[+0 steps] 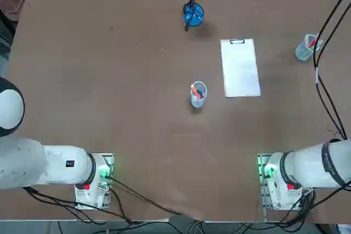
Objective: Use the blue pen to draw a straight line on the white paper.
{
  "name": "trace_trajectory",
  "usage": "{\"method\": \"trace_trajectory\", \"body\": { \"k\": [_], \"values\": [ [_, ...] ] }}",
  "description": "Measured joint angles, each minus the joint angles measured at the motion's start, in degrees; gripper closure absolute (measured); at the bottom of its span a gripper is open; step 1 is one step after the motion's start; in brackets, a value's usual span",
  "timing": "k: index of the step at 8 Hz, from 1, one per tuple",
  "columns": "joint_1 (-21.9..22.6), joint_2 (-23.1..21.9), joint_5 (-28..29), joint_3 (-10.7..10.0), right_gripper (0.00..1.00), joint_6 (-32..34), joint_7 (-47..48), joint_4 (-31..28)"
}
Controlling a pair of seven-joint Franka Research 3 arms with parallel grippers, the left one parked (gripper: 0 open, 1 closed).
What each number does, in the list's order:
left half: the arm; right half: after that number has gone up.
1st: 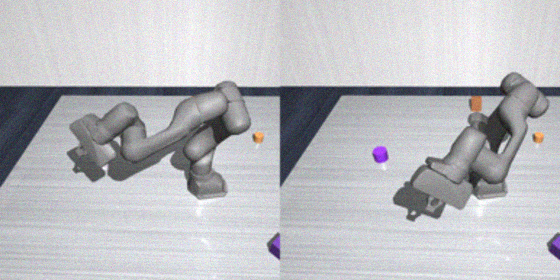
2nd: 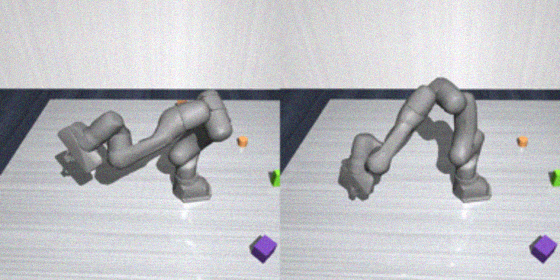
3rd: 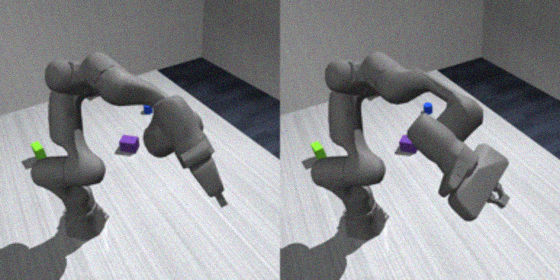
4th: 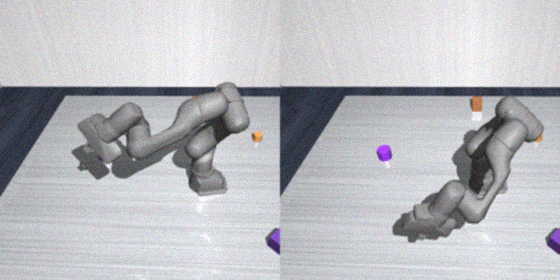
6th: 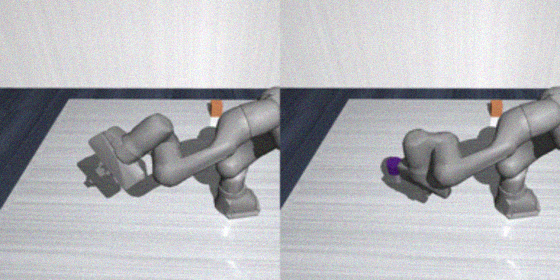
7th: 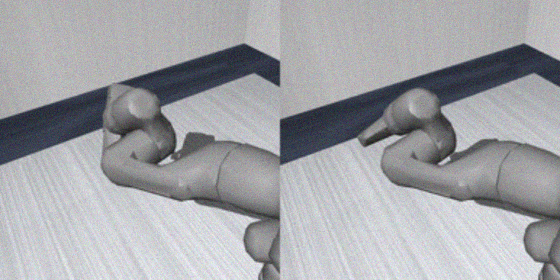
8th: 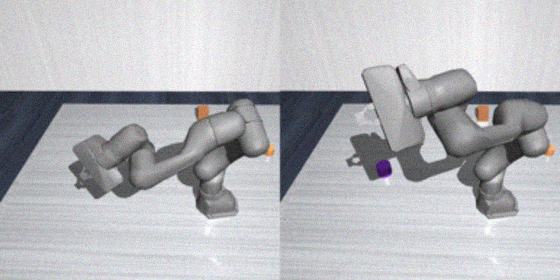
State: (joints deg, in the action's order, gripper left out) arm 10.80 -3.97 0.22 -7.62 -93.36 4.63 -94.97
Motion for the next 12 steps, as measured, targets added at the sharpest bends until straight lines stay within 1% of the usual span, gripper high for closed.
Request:
{"method": "trace_trajectory", "body": {
  "k": [4,5,7,10,11,12],
  "values": [
    [0.1,0.0,-0.1,0.4,0.0,0.4,-2.2,0.0],
    [0.1,0.2,-1.5,0.4,0.0,0.5,-2.2,0.0],
    [0.1,1.7,-8.9,0.4,0.0,0.7,-1.0,-0.2],
    [-0.2,7.7,-20.0,0.0,0.0,-1.6,0.7,-0.6],
    [-1.2,10.0,-22.5,-0.3,0.0,-4.5,2.3,-1.2],
    [-3.2,11.9,-23.6,-0.5,0.0,-9.3,4.3,-2.5]
  ]
}}
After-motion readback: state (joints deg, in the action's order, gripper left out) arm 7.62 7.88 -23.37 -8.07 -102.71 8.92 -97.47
